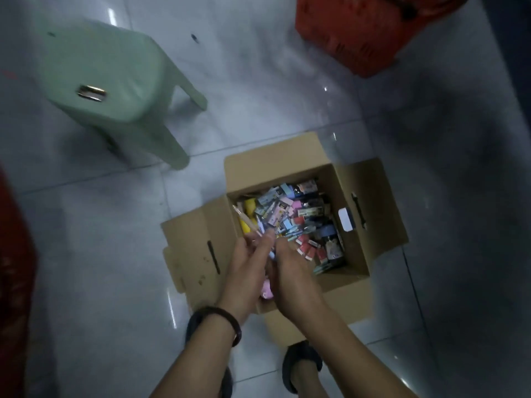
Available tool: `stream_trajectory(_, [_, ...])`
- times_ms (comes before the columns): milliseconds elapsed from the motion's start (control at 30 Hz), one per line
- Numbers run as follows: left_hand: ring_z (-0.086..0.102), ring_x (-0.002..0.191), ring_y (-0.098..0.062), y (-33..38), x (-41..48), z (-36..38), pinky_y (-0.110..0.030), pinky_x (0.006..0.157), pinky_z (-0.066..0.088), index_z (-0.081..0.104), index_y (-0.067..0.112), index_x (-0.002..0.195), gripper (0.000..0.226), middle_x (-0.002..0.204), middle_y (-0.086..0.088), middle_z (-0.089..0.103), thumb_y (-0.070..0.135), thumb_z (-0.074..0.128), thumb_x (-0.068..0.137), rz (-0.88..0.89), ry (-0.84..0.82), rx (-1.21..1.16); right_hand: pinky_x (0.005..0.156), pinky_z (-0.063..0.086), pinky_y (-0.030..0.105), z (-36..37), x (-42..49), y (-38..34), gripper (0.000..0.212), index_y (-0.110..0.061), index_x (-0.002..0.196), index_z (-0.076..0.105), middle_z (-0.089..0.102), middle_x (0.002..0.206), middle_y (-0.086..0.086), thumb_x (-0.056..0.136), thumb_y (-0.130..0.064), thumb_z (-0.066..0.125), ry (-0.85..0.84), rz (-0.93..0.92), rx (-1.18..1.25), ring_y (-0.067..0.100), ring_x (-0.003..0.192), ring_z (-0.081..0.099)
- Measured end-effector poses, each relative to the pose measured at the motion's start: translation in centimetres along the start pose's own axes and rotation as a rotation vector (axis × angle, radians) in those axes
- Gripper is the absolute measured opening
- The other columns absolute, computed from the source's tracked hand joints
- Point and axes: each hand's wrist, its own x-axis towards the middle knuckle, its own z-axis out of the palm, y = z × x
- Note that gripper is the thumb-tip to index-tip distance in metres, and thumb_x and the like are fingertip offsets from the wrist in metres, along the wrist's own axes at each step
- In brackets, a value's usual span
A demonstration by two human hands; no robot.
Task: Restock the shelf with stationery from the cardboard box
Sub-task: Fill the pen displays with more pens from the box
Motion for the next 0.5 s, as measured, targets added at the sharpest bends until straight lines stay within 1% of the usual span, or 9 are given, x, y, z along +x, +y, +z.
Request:
stream_trajectory(33, [0.069,0.084,-0.034,2.2,-1.9,-0.9,-0.054,0.084,0.058,0.063,0.012,0.109,0.072,0.088,-0.017,0.073,0.074,0.072,0.073,0.003,0.004,-0.002,0.080,0.055,0.047,-1.3,-1.8,-2.8,0.022,-0.028,0.128,0.044,0.068,0.116,0.001,0.106,-0.028,0.049,0.005,-0.028,-0.017,0.025,0.098,0.066])
stream_trajectory(67, [0.070,0.084,-0.034,4.1,-3.9,-1.9,-0.055,0.087,0.058,0.064,0.012,0.106,0.069,0.086,-0.014,0.075,0.071,0.071,0.074,0.008,0.020,0.013,0.079,0.055,0.046,-2.6,-3.5,-5.4,0.026,-0.030,0.132,0.043,0.066,0.118,-0.001,0.106,-0.029,0.049,0.012,-0.056,-0.042,0.022,0.098,0.065])
stream_trajectory(133, [0.073,0.090,-0.031,8.3,-8.5,-4.3,-0.061,0.097,0.057,0.070,0.016,0.098,0.047,0.092,-0.012,0.077,0.061,0.069,0.087,0.034,0.059,0.004,0.081,0.057,0.048,-4.9,-6.6,-10.6,0.032,-0.033,0.138,0.042,0.065,0.121,-0.002,0.107,-0.034,0.048,0.034,-0.125,-0.095,0.022,0.101,0.065])
stream_trajectory(167, [0.073,0.091,-0.029,10.4,-11.1,-5.4,-0.059,0.097,0.057,0.071,0.016,0.097,0.035,0.095,-0.014,0.077,0.050,0.066,0.097,0.049,0.076,-0.047,0.083,0.057,0.049,-6.0,-8.1,-13.2,0.035,-0.034,0.140,0.042,0.066,0.123,-0.001,0.106,-0.037,0.049,0.031,-0.155,-0.103,0.024,0.105,0.066])
stream_trajectory(233, [0.071,0.085,-0.026,14.8,-15.9,-7.5,-0.046,0.084,0.058,0.070,0.008,0.102,0.025,0.098,-0.019,0.073,0.028,0.056,0.109,0.049,0.112,-0.183,0.087,0.058,0.049,-8.2,-10.7,-18.5,0.044,-0.038,0.145,0.042,0.067,0.126,-0.001,0.103,-0.038,0.055,-0.006,-0.223,-0.072,0.024,0.110,0.067])
stream_trajectory(267, [0.070,0.081,-0.026,16.6,-18.3,-8.7,-0.041,0.077,0.056,0.068,0.005,0.105,0.025,0.097,-0.021,0.070,0.023,0.052,0.111,0.049,0.144,-0.259,0.089,0.058,0.047,-9.2,-12.0,-21.1,0.048,-0.039,0.146,0.042,0.066,0.128,-0.003,0.101,-0.034,0.059,-0.033,-0.268,-0.046,0.021,0.111,0.067])
stream_trajectory(300, [0.069,0.079,-0.027,18.3,-20.5,-9.9,-0.040,0.075,0.056,0.066,0.002,0.107,0.025,0.096,-0.021,0.069,0.021,0.050,0.112,0.051,0.183,-0.356,0.091,0.058,0.044,-10.3,-13.3,-23.7,0.050,-0.039,0.145,0.043,0.066,0.128,-0.004,0.099,-0.030,0.063,-0.068,-0.306,-0.029,0.019,0.112,0.067])
stream_trajectory(400, [0.070,0.085,-0.032,22.8,-28.1,-13.6,-0.047,0.085,0.058,0.058,0.004,0.110,0.022,0.091,-0.013,0.069,0.022,0.046,0.114,0.073,0.320,-0.675,0.091,0.056,0.037,-13.3,-17.4,-31.0,0.043,-0.032,0.134,0.056,0.067,0.120,-0.003,0.095,-0.019,0.068,-0.149,-0.425,-0.061,0.018,0.107,0.066])
stream_trajectory(500, [0.075,0.082,-0.028,25.2,-35.9,-17.4,-0.047,0.081,0.059,0.051,0.010,0.095,0.024,0.079,-0.005,0.060,0.018,0.041,0.115,0.152,0.438,-0.958,0.080,0.046,0.026,-15.3,-22.5,-37.8,0.037,-0.030,0.126,0.068,0.067,0.113,-0.002,0.090,-0.020,0.075,-0.164,-0.592,-0.120,0.015,0.097,0.061])
